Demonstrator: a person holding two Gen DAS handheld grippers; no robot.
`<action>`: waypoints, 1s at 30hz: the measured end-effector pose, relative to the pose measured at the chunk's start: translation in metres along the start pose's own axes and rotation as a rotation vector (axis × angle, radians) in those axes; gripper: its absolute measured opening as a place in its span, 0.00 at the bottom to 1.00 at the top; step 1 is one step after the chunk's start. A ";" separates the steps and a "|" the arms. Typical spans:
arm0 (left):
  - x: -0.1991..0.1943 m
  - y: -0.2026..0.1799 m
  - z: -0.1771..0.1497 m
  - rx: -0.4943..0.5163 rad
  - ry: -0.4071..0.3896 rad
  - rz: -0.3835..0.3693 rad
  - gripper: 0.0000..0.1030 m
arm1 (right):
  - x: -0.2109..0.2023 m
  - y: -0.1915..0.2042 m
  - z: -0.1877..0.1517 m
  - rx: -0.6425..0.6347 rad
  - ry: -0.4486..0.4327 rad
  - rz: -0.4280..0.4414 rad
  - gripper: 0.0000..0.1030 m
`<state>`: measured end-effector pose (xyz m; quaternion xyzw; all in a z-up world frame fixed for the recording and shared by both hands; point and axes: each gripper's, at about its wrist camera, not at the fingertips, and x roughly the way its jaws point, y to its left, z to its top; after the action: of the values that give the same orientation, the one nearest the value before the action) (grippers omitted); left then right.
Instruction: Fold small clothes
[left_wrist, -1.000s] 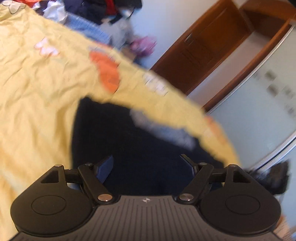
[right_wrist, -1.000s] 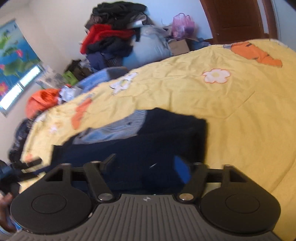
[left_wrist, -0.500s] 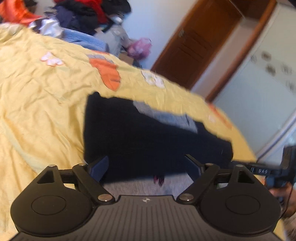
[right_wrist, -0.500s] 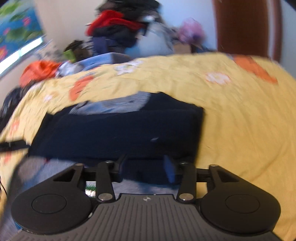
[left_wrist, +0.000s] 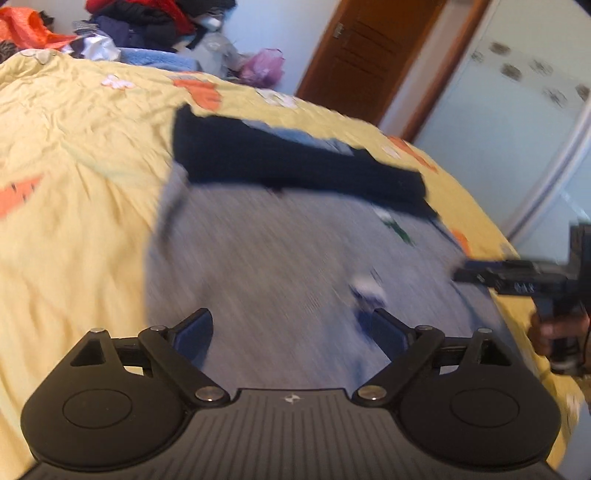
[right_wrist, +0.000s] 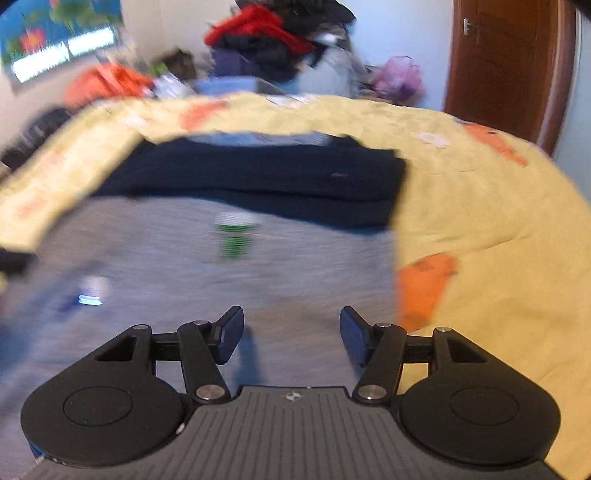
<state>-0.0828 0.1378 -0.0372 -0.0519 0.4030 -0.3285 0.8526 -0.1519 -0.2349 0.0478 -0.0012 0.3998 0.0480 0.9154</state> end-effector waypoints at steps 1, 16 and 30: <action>0.001 -0.007 -0.009 0.015 0.017 0.011 0.91 | 0.000 0.015 -0.003 -0.035 -0.014 0.031 0.58; -0.046 -0.027 -0.067 0.274 0.129 0.198 1.00 | -0.066 0.016 -0.076 -0.351 0.169 0.189 0.74; -0.084 -0.046 -0.117 0.090 0.116 -0.122 1.00 | -0.163 0.049 -0.158 -0.305 0.011 0.111 0.33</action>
<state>-0.2295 0.1729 -0.0443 -0.0188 0.4326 -0.4001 0.8077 -0.3823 -0.2069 0.0615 -0.1186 0.3925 0.1587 0.8982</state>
